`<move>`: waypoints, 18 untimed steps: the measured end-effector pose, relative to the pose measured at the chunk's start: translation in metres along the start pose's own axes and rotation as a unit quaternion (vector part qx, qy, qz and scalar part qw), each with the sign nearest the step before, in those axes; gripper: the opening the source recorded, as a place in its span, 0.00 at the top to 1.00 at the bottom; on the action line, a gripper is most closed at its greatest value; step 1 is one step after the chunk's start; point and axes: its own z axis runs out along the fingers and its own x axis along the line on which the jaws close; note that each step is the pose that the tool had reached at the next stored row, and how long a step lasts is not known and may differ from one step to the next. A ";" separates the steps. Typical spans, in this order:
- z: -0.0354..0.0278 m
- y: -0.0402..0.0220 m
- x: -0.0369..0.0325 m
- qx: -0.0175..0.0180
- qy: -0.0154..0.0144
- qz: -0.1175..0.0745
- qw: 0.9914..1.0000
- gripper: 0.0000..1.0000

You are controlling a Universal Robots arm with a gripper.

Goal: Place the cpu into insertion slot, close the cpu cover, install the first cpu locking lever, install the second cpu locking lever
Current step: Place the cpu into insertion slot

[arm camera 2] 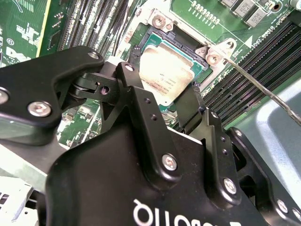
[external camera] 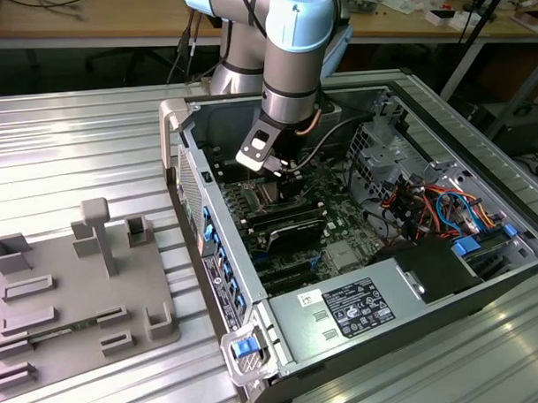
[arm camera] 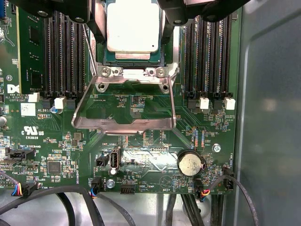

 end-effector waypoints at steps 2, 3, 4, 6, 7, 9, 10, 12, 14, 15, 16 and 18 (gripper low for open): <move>-0.0001 0.0000 -0.0002 0.000 -0.001 0.000 1.000 0.45; 0.0006 0.0001 0.0002 -0.001 0.001 0.000 1.000 0.39; 0.0004 0.0001 0.0002 0.000 0.000 0.000 1.000 0.33; 0.0001 0.0000 0.0000 0.000 0.000 0.000 1.000 0.33; -0.0010 0.0001 0.0000 0.000 0.000 0.000 1.000 0.33; -0.0050 0.0005 -0.0002 0.000 0.000 0.000 1.000 0.33; -0.0054 0.0005 -0.0001 0.000 0.000 0.000 1.000 0.33; -0.0055 0.0005 -0.0002 0.000 0.001 0.000 1.000 0.33; -0.0054 0.0005 -0.0002 0.000 0.001 -0.001 1.000 0.33; -0.0055 0.0005 -0.0002 0.000 0.001 -0.002 1.000 0.35; -0.0055 0.0005 -0.0002 0.000 0.001 -0.003 1.000 0.42; -0.0055 0.0005 -0.0002 0.000 0.001 -0.004 1.000 0.42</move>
